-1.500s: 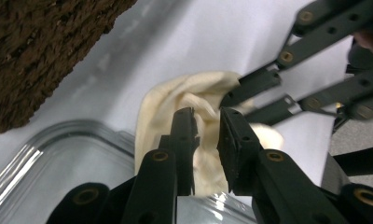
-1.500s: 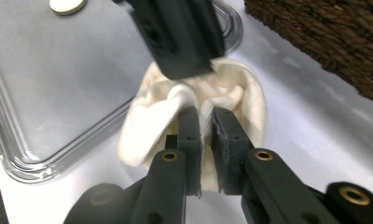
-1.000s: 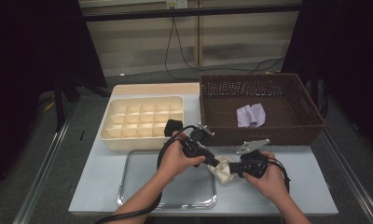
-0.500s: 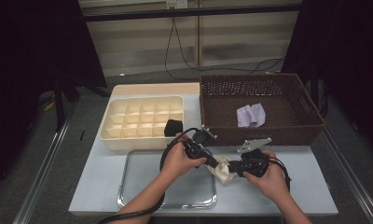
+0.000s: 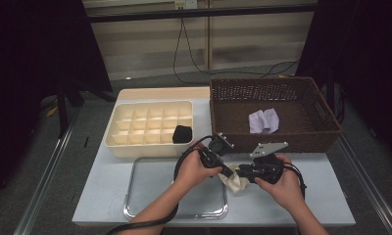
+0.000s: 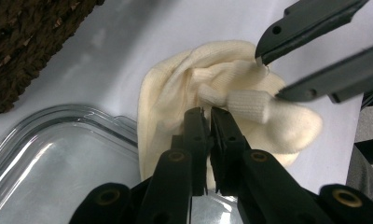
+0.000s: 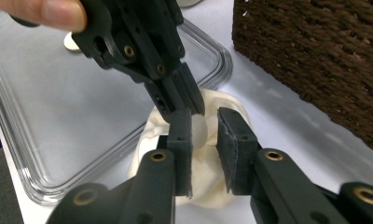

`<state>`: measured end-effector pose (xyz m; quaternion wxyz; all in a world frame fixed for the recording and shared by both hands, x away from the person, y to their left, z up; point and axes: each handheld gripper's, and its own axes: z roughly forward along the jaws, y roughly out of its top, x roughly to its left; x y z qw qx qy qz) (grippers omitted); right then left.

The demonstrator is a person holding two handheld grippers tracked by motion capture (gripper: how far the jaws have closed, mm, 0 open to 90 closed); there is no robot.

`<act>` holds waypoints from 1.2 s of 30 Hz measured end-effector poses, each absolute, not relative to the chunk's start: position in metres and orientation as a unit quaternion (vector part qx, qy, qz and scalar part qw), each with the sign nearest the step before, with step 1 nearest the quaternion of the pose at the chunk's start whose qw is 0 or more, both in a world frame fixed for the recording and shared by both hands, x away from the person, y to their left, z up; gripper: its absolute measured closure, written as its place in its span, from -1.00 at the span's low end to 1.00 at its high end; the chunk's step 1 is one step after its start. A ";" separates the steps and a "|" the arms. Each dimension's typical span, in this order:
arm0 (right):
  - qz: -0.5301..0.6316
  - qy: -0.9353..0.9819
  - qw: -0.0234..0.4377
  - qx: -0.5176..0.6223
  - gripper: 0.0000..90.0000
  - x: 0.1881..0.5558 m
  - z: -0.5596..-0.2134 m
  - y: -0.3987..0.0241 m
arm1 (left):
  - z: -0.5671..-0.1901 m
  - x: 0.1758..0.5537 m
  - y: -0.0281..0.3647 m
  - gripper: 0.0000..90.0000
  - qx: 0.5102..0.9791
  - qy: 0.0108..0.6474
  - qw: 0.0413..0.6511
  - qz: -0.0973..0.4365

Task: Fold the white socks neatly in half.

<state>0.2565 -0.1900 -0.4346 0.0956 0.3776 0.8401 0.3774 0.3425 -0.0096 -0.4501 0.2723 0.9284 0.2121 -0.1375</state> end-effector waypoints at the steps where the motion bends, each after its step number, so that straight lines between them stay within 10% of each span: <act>1: 0.379 0.839 0.095 0.378 0.66 0.257 -0.434 -0.190 | -0.450 0.342 -0.010 0.90 0.929 0.212 0.272 -0.137; 17: 0.353 0.853 0.088 0.374 0.68 0.258 -0.443 -0.182 | -0.450 0.342 -0.011 0.87 0.926 0.215 0.278 -0.137; 36: 0.341 0.857 0.082 0.378 0.96 0.264 -0.463 -0.190 | -0.432 0.335 0.024 0.27 0.923 0.215 0.302 -0.104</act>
